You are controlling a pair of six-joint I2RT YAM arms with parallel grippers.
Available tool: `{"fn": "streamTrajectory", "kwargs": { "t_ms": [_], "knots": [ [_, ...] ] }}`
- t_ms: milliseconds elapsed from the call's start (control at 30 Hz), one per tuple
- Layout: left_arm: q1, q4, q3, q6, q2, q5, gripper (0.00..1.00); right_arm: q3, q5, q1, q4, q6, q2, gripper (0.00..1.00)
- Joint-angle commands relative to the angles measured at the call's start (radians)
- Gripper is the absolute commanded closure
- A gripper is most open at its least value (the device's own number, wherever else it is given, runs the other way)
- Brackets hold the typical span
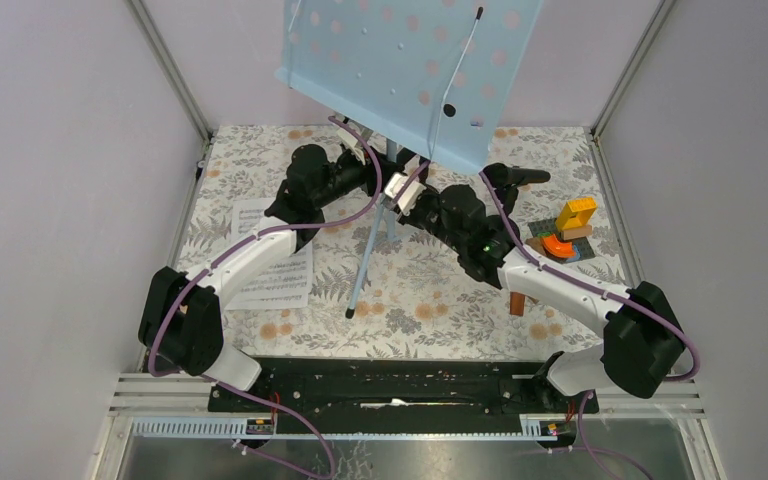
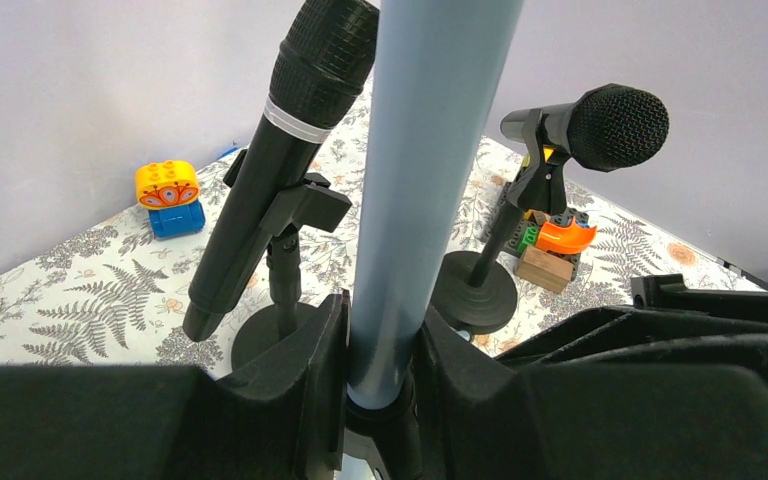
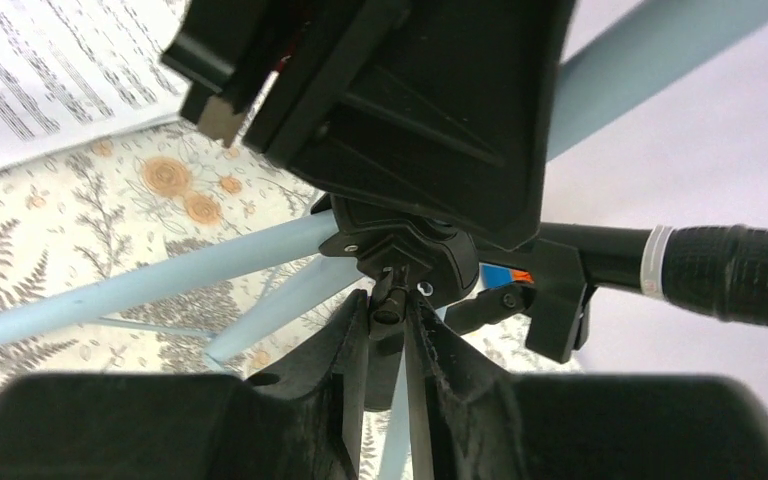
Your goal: Pack up the instrument practice props
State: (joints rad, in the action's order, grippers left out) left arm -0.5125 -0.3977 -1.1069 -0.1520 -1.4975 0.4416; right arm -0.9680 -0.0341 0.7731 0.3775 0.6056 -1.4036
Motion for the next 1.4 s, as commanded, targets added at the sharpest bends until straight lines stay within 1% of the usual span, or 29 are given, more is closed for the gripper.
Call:
{"fn": "streamTrajectory", "kwargs": {
  "t_ms": [0,133,300,433,533,600,667,700,733,767,800,833,933,1033,1167,1267,1333,1367],
  "knots": [
    [-0.031,0.058,-0.018,-0.074,-0.012,0.052,1.0,0.005,0.128,0.052,-0.063,0.193,-0.024,1.0],
    [-0.021,0.056,-0.021,-0.088,-0.027,0.058,1.0,0.067,0.093,0.057,0.001,0.273,-0.005,1.0],
    [-0.011,0.055,-0.025,-0.096,-0.048,0.067,1.0,0.091,0.003,0.069,0.053,0.398,-0.004,1.0],
    [-0.011,0.057,-0.023,-0.094,-0.053,0.064,1.0,0.101,-0.055,0.085,0.062,0.543,-0.006,1.0],
    [-0.009,0.059,-0.022,-0.095,-0.057,0.063,1.0,0.121,-0.102,0.09,0.099,0.654,-0.003,1.0],
    [-0.009,0.059,-0.025,-0.095,-0.058,0.065,1.0,0.133,-0.133,0.089,0.134,0.683,0.001,1.0],
    [-0.006,0.06,-0.027,-0.098,-0.058,0.067,1.0,0.148,-0.158,0.092,0.203,0.676,0.005,1.0],
    [-0.005,0.062,-0.028,-0.098,-0.059,0.068,1.0,0.162,-0.174,0.093,0.27,0.635,0.01,0.97],
    [-0.004,0.064,-0.029,-0.098,-0.058,0.069,1.0,0.175,-0.208,0.095,0.343,0.579,0.02,0.88],
    [0.0,0.069,-0.031,-0.098,-0.059,0.069,1.0,0.186,-0.236,0.099,0.391,0.505,0.037,0.76],
    [0.003,0.071,-0.035,-0.099,-0.06,0.072,1.0,0.188,-0.257,0.099,0.402,0.426,0.058,0.63],
    [0.006,0.071,-0.037,-0.1,-0.061,0.075,1.0,0.188,-0.277,0.1,0.389,0.346,0.085,0.53],
    [0.02,0.064,-0.035,-0.113,-0.061,0.08,1.0,0.214,-0.297,0.099,0.327,0.125,0.174,0.41],
    [0.025,0.059,-0.031,-0.111,-0.06,0.08,1.0,0.273,-0.303,0.099,0.305,-0.126,0.283,0.37],
    [0.025,0.062,-0.03,-0.101,-0.056,0.071,1.0,0.327,-0.4,0.099,0.255,-0.533,0.375,0.36],
    [0.025,0.061,-0.029,-0.103,-0.054,0.073,1.0,0.326,-0.482,0.099,0.18,-0.879,0.375,0.38],
    [0.025,0.059,-0.029,-0.104,-0.053,0.079,1.0,0.284,-0.521,0.099,0.058,-1.114,0.34,0.39],
    [0.025,0.059,-0.03,-0.105,-0.052,0.08,1.0,0.255,-0.522,0.098,-0.002,-1.197,0.316,0.39]
  ]
}}
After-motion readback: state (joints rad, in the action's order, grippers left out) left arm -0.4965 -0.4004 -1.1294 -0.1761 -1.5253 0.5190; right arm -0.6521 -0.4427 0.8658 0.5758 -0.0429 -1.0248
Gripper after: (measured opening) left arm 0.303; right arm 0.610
